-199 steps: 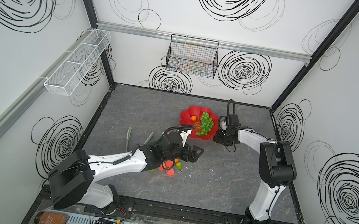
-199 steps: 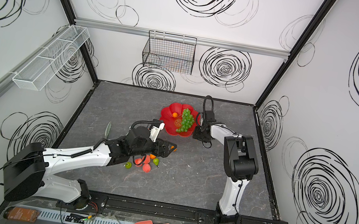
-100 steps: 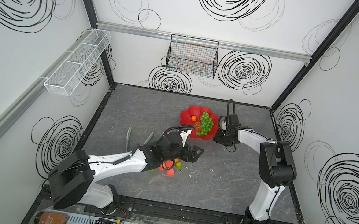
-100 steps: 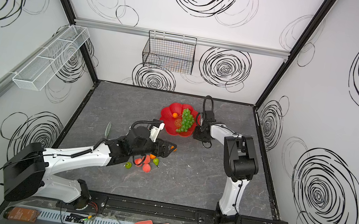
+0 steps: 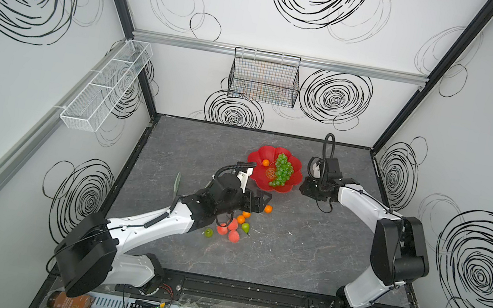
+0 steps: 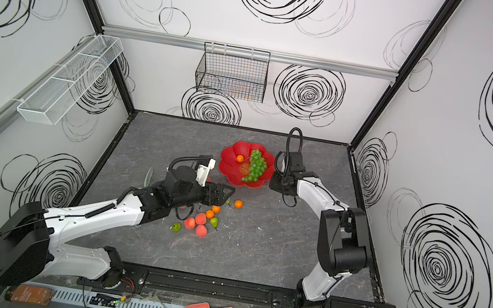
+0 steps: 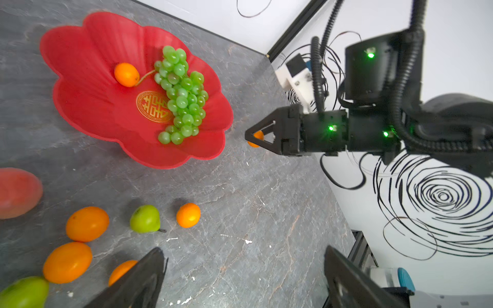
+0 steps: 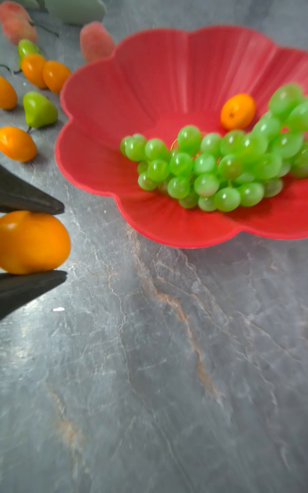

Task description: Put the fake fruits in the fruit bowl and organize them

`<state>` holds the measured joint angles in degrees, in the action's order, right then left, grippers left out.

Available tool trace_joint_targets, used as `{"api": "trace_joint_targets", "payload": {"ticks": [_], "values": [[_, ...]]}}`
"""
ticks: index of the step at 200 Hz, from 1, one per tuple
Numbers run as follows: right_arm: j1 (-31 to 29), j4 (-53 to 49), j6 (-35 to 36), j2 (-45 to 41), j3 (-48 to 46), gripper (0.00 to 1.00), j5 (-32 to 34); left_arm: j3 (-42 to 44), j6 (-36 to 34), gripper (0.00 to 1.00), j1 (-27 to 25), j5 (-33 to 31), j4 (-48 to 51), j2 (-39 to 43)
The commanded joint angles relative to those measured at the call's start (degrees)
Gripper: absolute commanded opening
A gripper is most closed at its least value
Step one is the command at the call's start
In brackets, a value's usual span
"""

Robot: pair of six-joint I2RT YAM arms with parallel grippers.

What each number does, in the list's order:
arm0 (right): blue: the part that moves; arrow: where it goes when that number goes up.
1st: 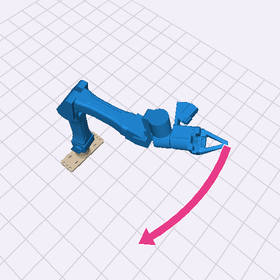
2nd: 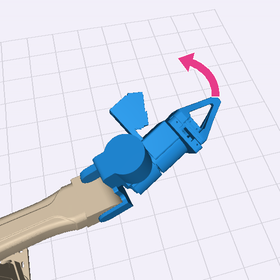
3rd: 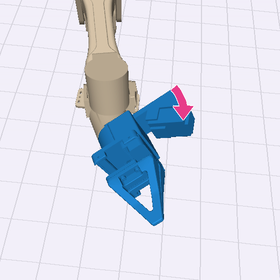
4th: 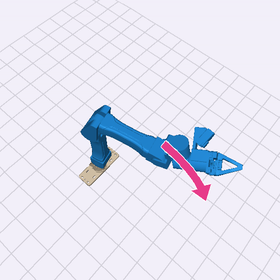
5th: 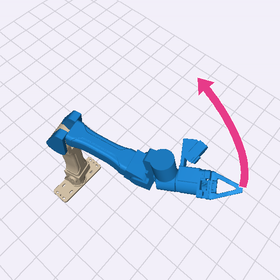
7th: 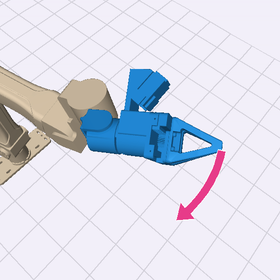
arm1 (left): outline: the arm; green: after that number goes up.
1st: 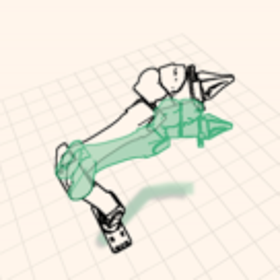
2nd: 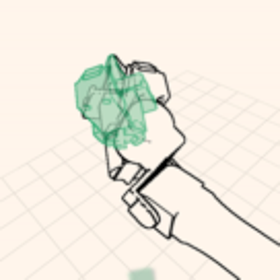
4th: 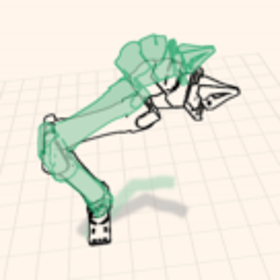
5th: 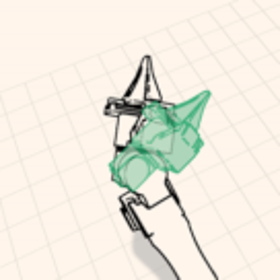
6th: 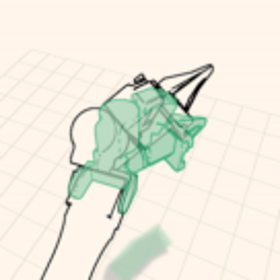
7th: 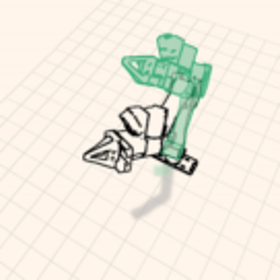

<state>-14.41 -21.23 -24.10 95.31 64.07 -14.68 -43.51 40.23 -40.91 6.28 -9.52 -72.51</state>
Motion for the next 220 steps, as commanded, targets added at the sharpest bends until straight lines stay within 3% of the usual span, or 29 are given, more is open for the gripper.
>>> {"api": "trace_joint_targets", "payload": {"ticks": [1,63,129,220], "values": [[-1.85,-1.09,-1.63,-2.05,0.27,0.33,0.59,1.01,0.86,0.96,3.08,1.28,-0.79,1.99],[-9.80,-3.31,-1.22,6.78,11.98,0.33,4.07,1.32,0.17,0.96,11.77,6.17,-3.19,0.90],[-12.24,-5.34,-0.17,20.70,24.39,0.32,6.06,0.70,1.28,0.96,18.80,10.84,-9.08,-3.94],[-12.31,-9.93,1.22,34.18,39.01,0.32,8.88,-3.69,1.06,0.96,20.97,14.11,-10.97,-10.33]]}}
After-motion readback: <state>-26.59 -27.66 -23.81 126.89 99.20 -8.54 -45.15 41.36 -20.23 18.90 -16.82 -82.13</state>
